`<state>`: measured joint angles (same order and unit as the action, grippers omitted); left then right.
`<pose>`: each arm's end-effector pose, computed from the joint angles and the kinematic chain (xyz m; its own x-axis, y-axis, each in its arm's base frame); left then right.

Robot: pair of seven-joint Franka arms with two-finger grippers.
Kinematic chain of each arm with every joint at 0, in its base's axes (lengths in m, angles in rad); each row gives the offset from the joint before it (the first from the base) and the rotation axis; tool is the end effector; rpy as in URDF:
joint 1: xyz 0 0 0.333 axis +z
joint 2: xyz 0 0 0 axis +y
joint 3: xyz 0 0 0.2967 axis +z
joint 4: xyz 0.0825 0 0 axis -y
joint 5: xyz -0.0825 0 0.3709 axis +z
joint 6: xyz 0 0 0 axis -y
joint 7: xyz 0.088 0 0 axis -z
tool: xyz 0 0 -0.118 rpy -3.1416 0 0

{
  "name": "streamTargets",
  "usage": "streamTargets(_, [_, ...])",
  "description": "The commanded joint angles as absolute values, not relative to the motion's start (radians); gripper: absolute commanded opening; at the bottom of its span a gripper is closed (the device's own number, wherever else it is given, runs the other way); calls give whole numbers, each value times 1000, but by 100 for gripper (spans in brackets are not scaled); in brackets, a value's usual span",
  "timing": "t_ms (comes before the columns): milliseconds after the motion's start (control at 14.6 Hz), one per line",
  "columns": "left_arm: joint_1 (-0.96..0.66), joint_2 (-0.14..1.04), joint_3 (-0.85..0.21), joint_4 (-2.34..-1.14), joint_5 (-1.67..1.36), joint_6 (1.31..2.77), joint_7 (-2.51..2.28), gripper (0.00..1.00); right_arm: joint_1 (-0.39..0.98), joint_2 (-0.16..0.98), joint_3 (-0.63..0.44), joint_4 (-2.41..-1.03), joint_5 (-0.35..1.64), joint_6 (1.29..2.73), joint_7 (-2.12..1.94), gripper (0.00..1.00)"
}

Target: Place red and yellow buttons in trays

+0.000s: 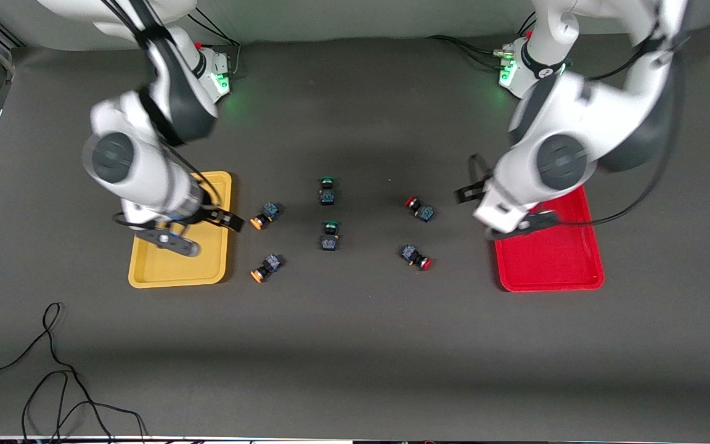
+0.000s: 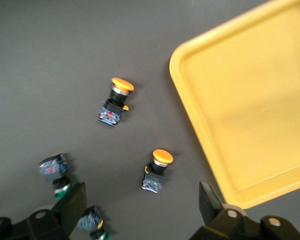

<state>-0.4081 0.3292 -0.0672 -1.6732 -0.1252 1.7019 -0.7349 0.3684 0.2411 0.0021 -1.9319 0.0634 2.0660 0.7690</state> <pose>0.5243 -0.2813 0.3696 0.9048 0.2915 -0.3105 0.2743 -0.9566 -0.0987 0.5377 0.2130 0.3327 0.9015 -0.4176 -0.1140 -0.4162 -0.9085 0.0370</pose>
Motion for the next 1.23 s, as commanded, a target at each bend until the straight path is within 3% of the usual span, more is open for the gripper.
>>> streamTargets(0, [-462,406,-55,-1728,-161,1843,-802,100,388,319,-2,-1948,57,2132,830,100])
streamTargets(205, [-485,417,-61,-1876,-195,2047,-833,100,409,353,-2,-2048,133,2300,865,100])
streamTargets(410, [-515,455,-63,-1942,-256,2184,-888,100,416,391,-2,-2106,137,2405,894,100])
streamTargets(889, [-578,486,-72,-2072,-282,2402,-976,96,416,431,44,-2186,146,2439,1035,100])
streamTargets(957, [-580,488,-75,-2077,-284,2410,-976,88,416,433,52,-2187,146,2439,1040,100])
streamTargets(1026, [-578,488,-75,-2077,-284,2411,-976,69,416,433,57,-2189,146,2439,1040,100])
streamTargets(1094, [-577,485,-77,-2075,-285,2407,-976,36,417,431,58,-2189,146,2441,1040,92])
streamTargets(1162, [-572,480,-77,-2074,-290,2401,-977,11,417,433,66,-2189,144,2444,1040,73])
